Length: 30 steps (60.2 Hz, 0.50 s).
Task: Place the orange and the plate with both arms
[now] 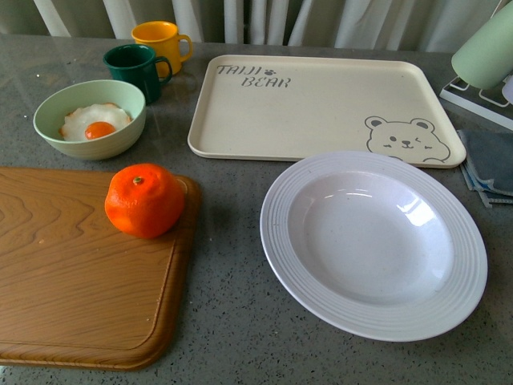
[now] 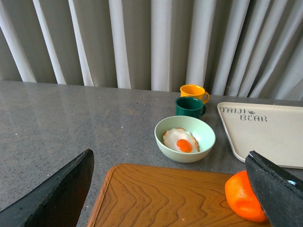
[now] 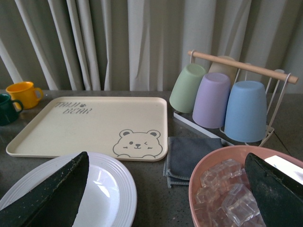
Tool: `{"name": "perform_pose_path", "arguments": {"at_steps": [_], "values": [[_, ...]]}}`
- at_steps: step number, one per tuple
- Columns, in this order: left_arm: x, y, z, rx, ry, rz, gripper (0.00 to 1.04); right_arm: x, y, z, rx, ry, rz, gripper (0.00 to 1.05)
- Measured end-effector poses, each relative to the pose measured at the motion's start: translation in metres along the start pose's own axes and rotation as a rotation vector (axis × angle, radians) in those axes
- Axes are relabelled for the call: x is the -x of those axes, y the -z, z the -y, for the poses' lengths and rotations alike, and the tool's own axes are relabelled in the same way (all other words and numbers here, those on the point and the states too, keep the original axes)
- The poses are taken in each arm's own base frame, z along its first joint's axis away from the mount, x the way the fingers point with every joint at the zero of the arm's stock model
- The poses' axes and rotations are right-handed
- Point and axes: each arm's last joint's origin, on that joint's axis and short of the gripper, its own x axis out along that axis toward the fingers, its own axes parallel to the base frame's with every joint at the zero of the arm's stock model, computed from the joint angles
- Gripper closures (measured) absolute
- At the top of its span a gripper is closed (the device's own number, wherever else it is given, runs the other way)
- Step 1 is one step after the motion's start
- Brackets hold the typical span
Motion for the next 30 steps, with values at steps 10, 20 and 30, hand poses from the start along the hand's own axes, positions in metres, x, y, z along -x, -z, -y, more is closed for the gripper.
{"name": "perform_pose_path", "arguments": {"at_steps": [10,20,30], "values": [[0.0000,0.0000,0.0000,0.000,0.000,0.000,0.09,0.0000,0.0000,0.0000,0.000,0.000,0.000,0.09],[0.0000,0.0000,0.0000,0.000,0.000,0.000,0.09,0.0000,0.0000,0.0000,0.000,0.000,0.000,0.09],[0.0000,0.0000,0.0000,0.000,0.000,0.000,0.09,0.0000,0.0000,0.0000,0.000,0.000,0.000,0.09]]}}
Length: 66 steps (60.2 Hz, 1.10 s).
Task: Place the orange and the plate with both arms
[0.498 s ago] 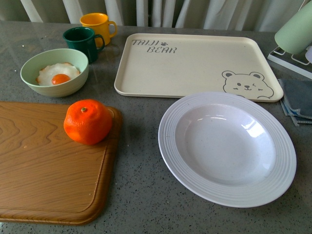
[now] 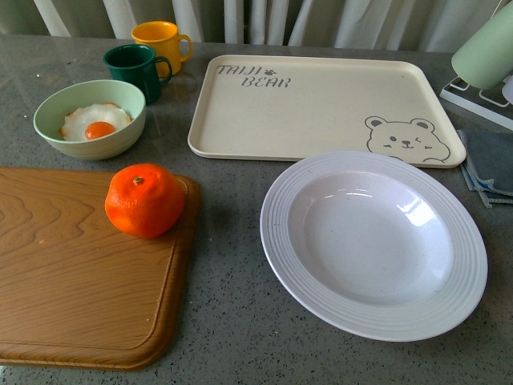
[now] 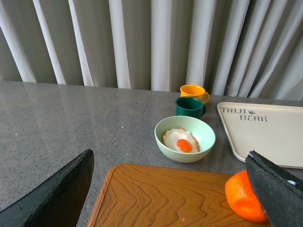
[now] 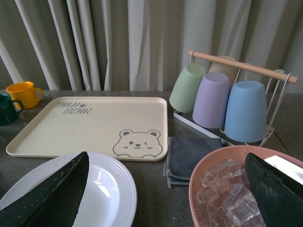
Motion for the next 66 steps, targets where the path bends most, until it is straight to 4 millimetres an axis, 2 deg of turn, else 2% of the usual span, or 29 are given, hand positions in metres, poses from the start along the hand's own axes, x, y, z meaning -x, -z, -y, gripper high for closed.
{"name": "perform_pose_path", "arguments": {"at_steps": [14,20,24,36,44,48,58,66], "values": [[0.000,0.000,0.000,0.002,0.003,-0.008,0.09,0.000,0.000,0.000,0.000,0.000,0.000,0.09],[-0.005,-0.001,0.002,0.089,0.009,-0.331,0.09,0.000,0.000,0.000,0.000,0.000,0.000,0.09],[-0.020,-0.002,0.005,0.119,0.008,-0.440,0.09,0.000,0.000,0.000,0.000,0.000,0.000,0.09],[-0.061,-0.007,0.021,0.151,0.076,-0.457,0.09,0.000,0.000,0.000,0.000,0.000,0.000,0.09],[-0.103,-0.003,0.046,0.128,0.178,-0.447,0.09,0.000,0.000,0.000,0.000,0.000,0.000,0.09],[-0.118,0.004,0.056,0.120,0.211,-0.474,0.09,0.000,0.000,0.000,0.000,0.000,0.000,0.09],[-0.139,0.015,0.072,0.106,0.250,-0.502,0.09,0.000,0.000,0.000,0.000,0.000,0.000,0.09],[-0.145,0.028,0.085,0.090,0.285,-0.540,0.09,0.000,0.000,0.000,0.000,0.000,0.000,0.09]]}}
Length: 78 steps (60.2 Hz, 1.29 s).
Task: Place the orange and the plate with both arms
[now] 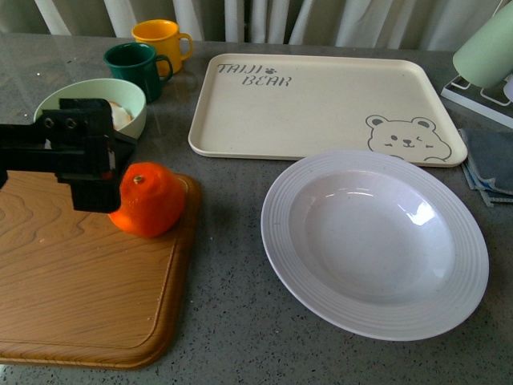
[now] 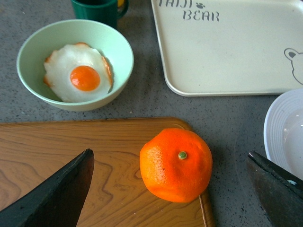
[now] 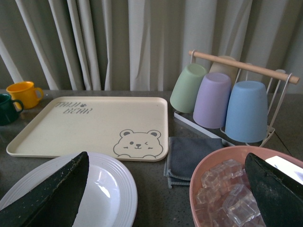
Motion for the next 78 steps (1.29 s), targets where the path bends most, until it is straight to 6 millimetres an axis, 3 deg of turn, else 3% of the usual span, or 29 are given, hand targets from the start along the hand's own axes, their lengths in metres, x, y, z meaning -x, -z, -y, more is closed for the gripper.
{"name": "perform_pose_path", "arguments": {"at_steps": [31,61,78], "values": [[-0.030,0.018,0.021,-0.038,0.051,-0.070,0.09,0.000,0.000,0.000,0.000,0.000,0.000,0.09],[-0.047,0.015,0.018,-0.032,0.011,-0.070,0.09,0.000,0.000,0.000,0.000,0.000,0.000,0.09],[-0.053,0.015,0.007,-0.015,-0.042,-0.073,0.09,0.000,0.000,0.000,0.000,0.000,0.000,0.09]]}}
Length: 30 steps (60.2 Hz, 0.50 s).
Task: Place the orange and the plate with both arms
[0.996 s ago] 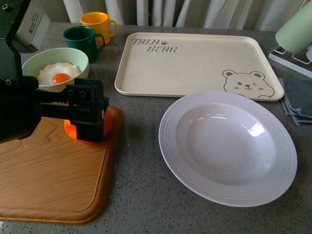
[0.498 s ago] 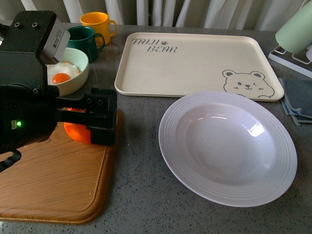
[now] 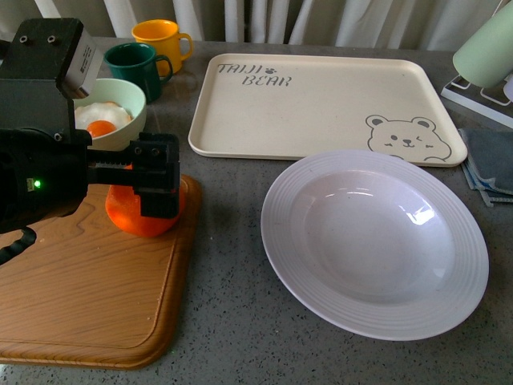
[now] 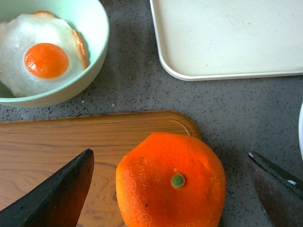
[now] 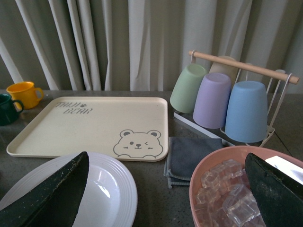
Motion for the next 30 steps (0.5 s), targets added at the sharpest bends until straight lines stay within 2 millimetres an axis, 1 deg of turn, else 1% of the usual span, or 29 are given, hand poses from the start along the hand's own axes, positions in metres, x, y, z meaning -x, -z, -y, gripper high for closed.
{"name": "perform_pose_path", "arguments": {"at_steps": [19,30], "values": [[-0.007,0.010,-0.001,-0.004,0.015,-0.043,0.09,0.000,0.000,0.000,0.000,0.000,0.000,0.09],[-0.015,0.020,-0.007,-0.008,-0.003,-0.086,0.09,0.000,0.000,0.000,0.000,0.000,0.000,0.09]]}}
